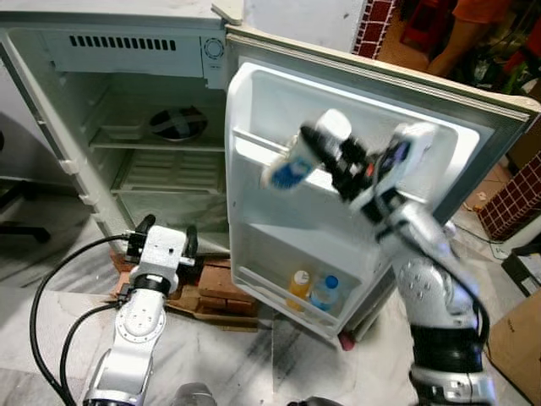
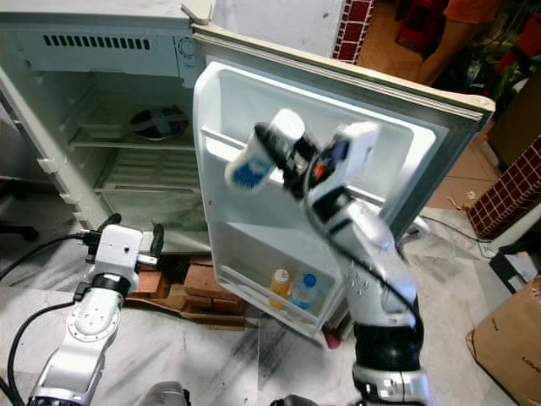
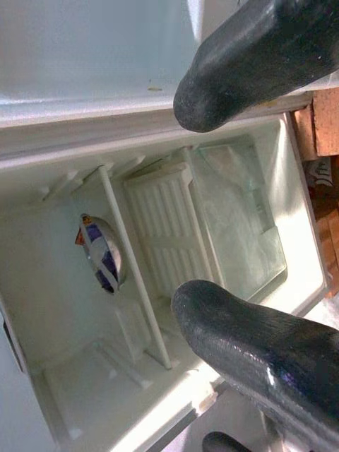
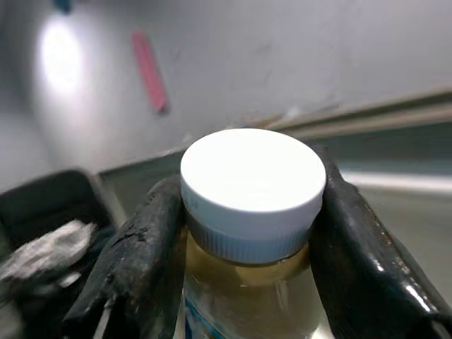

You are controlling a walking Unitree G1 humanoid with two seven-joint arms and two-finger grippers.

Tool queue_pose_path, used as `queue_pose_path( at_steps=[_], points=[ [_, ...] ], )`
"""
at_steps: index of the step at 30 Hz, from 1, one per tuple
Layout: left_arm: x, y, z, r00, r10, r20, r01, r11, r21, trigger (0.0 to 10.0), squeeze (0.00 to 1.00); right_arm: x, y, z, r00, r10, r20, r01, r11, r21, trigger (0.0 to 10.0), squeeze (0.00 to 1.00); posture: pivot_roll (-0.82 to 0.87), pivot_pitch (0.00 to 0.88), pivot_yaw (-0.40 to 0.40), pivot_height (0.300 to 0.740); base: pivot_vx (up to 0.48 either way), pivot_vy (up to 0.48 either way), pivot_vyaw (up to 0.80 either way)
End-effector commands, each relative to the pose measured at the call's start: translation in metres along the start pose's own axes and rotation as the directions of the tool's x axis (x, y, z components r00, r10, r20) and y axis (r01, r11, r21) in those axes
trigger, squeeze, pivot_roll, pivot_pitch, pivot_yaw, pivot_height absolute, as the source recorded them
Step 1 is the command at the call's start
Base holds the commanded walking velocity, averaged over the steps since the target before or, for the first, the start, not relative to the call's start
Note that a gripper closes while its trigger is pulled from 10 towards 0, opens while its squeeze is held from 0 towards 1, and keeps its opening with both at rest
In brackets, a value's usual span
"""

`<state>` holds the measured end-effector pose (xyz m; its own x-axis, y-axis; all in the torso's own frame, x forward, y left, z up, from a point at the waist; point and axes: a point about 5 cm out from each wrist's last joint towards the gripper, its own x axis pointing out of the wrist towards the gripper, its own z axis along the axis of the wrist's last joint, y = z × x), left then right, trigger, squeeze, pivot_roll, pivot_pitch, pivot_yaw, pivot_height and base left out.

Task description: Restocking fridge

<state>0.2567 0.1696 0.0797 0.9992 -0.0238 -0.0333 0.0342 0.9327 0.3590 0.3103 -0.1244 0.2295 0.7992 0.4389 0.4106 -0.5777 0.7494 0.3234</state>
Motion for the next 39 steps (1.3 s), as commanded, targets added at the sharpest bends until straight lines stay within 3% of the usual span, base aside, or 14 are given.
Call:
queue_pose_path(
  at_steps=[1,2,6,9,10,12,18,23,29,30,32,39],
  points=[
    [0.001,-0.001,0.000,1.000,-0.007,0.001,0.007,1.000,-0.001,10.0,0.00,0.001,-0.008,0.009,0.997,-0.055,0.051,0.056,0.998,-0.019,10.0,0.00,0.13,0.018,-0.048,0.740,0.000,0.000,0.00],
    [0.001,-0.001,0.000,1.000,-0.005,0.001,0.005,1.000,-0.001,10.0,0.00,0.001,-0.017,0.013,0.989,-0.127,0.070,0.133,0.987,-0.088,10.0,0.00,0.13,0.018,-0.049,0.740,0.000,0.000,0.00],
    [0.000,-0.002,0.000,1.000,-0.005,-0.001,0.005,1.000,-0.001,10.0,0.00,-0.007,-0.038,0.012,0.966,-0.250,0.066,0.259,0.936,-0.238,10.0,0.00,0.14,0.021,-0.052,0.740,0.000,0.000,0.00],
    [0.000,-0.002,-0.001,1.000,-0.005,-0.001,0.005,1.000,-0.001,10.0,0.00,-0.012,-0.044,0.013,0.952,-0.297,0.067,0.304,0.913,-0.273,10.0,0.00,0.13,0.023,-0.054,0.740,0.000,0.000,0.00],
    [-0.001,-0.002,-0.002,1.000,-0.003,-0.004,0.003,1.000,-0.001,10.0,0.00,-0.019,-0.050,0.013,0.935,-0.346,0.075,0.351,0.878,-0.324,10.0,0.00,0.13,0.026,-0.055,0.740,0.000,0.000,0.00],
    [-0.002,-0.002,-0.002,1.000,-0.003,-0.008,0.003,1.000,-0.002,10.0,0.00,-0.025,-0.053,0.012,0.927,-0.369,0.074,0.369,0.852,-0.371,10.0,0.00,0.13,0.028,-0.055,0.740,0.000,0.000,0.00],
    [-0.003,-0.005,-0.003,1.000,-0.012,-0.011,0.012,1.000,-0.003,10.0,0.00,-0.042,-0.059,0.007,0.911,-0.410,0.042,0.380,0.796,-0.472,10.0,0.00,0.11,0.037,-0.054,0.740,0.000,0.000,0.00],
    [-0.003,-0.006,-0.003,1.000,-0.020,-0.014,0.020,1.000,-0.009,10.0,0.00,-0.060,-0.075,0.003,0.864,-0.503,0.010,0.426,0.721,-0.547,10.0,0.00,0.10,0.043,-0.052,0.740,0.000,0.000,0.00],
    [-0.004,-0.007,-0.004,1.000,-0.024,-0.016,0.024,1.000,-0.019,10.0,0.00,-0.059,-0.078,0.001,0.858,-0.513,0.006,0.435,0.720,-0.541,10.0,0.00,0.10,0.044,-0.051,0.740,0.000,0.000,0.00],
    [-0.004,-0.007,-0.004,1.000,-0.024,-0.016,0.024,1.000,-0.019,10.0,0.00,-0.058,-0.077,0.000,0.860,-0.510,0.006,0.433,0.725,-0.535,10.0,0.18,0.11,0.044,-0.051,0.740,0.000,0.000,0.00],
    [-0.004,-0.007,-0.004,1.000,-0.022,-0.019,0.021,1.000,-0.019,10.0,0.00,-0.055,-0.075,-0.001,0.864,-0.504,0.006,0.428,0.728,-0.535,10.0,1.00,0.11,0.045,-0.052,0.740,0.000,0.000,0.00],
    [-0.005,-0.007,-0.004,1.000,-0.017,-0.024,0.016,1.000,-0.018,10.0,0.00,-0.050,-0.070,0.001,0.878,-0.478,0.041,0.427,0.741,-0.518,10.0,1.00,0.11,0.049,-0.055,0.740,0.000,0.000,0.00]
  ],
)
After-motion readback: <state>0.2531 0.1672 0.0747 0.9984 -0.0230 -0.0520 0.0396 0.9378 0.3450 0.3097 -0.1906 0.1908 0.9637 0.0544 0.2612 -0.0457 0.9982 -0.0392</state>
